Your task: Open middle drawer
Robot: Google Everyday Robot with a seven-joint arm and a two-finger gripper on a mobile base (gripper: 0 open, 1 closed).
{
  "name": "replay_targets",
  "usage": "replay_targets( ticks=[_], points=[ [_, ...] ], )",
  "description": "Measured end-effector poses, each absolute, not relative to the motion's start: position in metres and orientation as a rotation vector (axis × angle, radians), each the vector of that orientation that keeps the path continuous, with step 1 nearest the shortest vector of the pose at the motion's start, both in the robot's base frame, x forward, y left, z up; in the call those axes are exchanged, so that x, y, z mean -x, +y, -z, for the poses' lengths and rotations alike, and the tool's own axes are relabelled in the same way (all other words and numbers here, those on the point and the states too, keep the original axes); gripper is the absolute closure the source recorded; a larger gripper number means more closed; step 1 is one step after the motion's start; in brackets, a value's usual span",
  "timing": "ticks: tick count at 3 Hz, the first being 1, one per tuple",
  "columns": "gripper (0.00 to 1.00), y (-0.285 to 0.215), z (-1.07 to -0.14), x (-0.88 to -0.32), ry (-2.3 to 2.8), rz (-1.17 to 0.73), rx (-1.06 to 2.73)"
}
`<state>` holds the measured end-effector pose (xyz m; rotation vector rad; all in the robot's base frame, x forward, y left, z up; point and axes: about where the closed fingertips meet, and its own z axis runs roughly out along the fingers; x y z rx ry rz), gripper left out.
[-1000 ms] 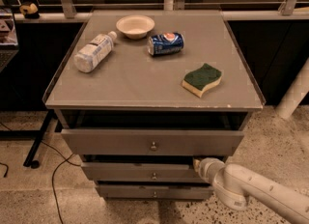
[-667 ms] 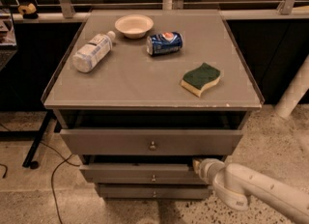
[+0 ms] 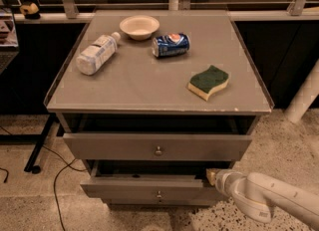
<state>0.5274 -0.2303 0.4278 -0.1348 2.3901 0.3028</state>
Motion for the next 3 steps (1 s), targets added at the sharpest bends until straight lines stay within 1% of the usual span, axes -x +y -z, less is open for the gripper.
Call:
replay_targets(
  ticks=[2, 3],
  points=[
    [1.0, -0.225, -0.42, -0.52, 2.406, -0.306, 0.164],
    [1.0, -0.222, -0.411, -0.504, 2.441, -0.333, 0.204]
  ],
)
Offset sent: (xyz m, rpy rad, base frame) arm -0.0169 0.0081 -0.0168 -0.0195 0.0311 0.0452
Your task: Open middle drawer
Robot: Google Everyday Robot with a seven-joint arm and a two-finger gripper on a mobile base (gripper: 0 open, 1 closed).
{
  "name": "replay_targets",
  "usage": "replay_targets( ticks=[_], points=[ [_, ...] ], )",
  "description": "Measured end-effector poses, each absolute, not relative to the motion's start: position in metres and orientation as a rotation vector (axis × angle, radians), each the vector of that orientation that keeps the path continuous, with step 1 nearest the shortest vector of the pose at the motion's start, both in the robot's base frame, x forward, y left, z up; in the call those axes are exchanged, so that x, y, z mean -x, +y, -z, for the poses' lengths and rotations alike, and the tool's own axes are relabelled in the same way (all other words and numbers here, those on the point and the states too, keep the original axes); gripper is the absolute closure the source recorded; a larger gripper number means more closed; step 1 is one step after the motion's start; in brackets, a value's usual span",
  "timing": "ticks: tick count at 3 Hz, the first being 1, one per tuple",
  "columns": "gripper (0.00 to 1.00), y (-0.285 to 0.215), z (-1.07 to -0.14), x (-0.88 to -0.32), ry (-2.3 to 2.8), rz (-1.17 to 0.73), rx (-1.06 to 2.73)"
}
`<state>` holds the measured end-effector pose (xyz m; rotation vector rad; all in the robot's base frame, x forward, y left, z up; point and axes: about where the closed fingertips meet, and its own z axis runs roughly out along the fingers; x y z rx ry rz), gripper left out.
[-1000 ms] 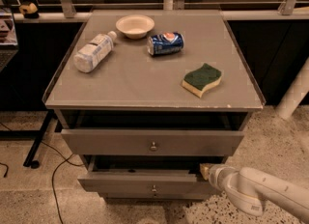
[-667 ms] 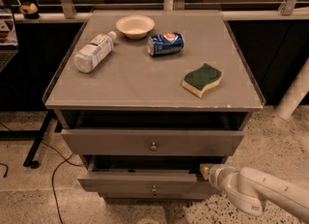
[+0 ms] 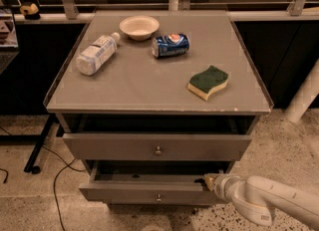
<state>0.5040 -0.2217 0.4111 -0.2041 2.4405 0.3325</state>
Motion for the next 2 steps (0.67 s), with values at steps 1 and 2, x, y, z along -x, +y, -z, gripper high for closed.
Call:
replay_targets(
  ticks=[1, 2],
  points=[
    [1.0, -0.222, -0.417, -0.504, 2.441, -0.332, 0.204],
    [1.0, -0.247, -0.424, -0.468, 2.475, -0.33, 0.21]
  ],
)
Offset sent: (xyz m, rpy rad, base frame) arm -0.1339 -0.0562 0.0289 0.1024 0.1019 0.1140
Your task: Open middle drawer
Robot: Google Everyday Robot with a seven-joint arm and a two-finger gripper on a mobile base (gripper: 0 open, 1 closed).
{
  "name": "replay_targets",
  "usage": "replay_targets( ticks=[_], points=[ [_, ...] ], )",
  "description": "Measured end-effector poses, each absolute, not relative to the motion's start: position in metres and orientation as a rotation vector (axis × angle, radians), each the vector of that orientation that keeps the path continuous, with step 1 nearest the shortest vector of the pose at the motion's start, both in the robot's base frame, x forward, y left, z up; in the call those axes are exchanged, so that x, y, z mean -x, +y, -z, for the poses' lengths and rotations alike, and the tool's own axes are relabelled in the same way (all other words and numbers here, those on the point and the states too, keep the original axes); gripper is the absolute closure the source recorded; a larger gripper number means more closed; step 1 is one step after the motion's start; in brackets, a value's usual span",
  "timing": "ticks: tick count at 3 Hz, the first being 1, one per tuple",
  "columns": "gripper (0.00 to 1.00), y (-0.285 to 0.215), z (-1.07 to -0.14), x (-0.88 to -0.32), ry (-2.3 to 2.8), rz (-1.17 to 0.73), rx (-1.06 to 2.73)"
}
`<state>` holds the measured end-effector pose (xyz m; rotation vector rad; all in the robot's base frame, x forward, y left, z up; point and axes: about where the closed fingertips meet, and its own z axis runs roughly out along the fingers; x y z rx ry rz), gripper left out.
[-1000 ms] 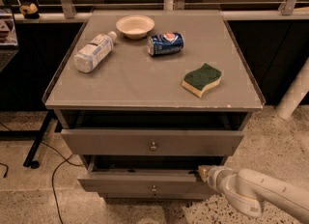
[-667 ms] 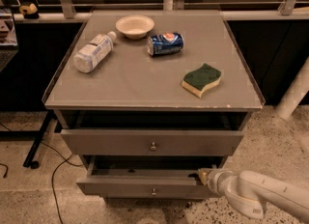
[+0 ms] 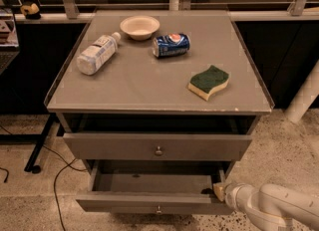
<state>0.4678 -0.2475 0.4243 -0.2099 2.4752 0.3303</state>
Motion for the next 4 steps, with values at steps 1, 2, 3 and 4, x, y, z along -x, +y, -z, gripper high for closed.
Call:
replay_targets(
  ticks=[1, 2, 3, 4],
  points=[
    [1.0, -0.243, -0.426, -0.474, 2.467, -0.33, 0.223],
    [1.0, -0.215, -0.426, -0.489, 2.462, -0.333, 0.338],
    [1.0, -0.188, -0.418, -0.498, 2.479, -0.344, 0.461],
    [1.0, -0.179, -0.416, -0.501, 2.48, -0.351, 0.483]
  ],
)
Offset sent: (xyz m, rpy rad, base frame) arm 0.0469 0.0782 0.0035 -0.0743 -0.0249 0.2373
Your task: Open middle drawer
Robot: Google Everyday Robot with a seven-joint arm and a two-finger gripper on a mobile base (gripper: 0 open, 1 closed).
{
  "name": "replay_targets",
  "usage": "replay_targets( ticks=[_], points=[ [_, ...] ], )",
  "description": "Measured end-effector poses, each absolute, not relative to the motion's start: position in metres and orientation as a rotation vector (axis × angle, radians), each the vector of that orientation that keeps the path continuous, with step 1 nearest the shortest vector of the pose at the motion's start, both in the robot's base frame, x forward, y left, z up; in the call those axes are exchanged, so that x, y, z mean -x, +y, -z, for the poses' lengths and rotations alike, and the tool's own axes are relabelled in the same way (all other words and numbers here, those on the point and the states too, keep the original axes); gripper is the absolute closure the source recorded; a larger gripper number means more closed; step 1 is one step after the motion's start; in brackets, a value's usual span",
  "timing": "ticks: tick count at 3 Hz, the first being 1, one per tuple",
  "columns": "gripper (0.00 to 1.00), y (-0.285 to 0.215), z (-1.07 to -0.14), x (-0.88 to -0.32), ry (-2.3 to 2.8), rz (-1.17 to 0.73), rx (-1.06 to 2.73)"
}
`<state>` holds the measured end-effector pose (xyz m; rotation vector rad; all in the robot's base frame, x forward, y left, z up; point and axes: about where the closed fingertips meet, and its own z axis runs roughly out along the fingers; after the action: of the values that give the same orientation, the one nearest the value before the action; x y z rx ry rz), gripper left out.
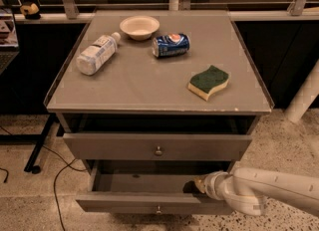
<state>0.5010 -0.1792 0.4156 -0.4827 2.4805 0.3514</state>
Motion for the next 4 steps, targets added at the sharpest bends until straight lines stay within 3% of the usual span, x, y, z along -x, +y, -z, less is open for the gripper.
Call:
replay_targets(
  ticks=[4],
  points=[
    [1.0, -0.202, -0.398, -0.44, 2.517, -0.428, 0.282]
  ],
)
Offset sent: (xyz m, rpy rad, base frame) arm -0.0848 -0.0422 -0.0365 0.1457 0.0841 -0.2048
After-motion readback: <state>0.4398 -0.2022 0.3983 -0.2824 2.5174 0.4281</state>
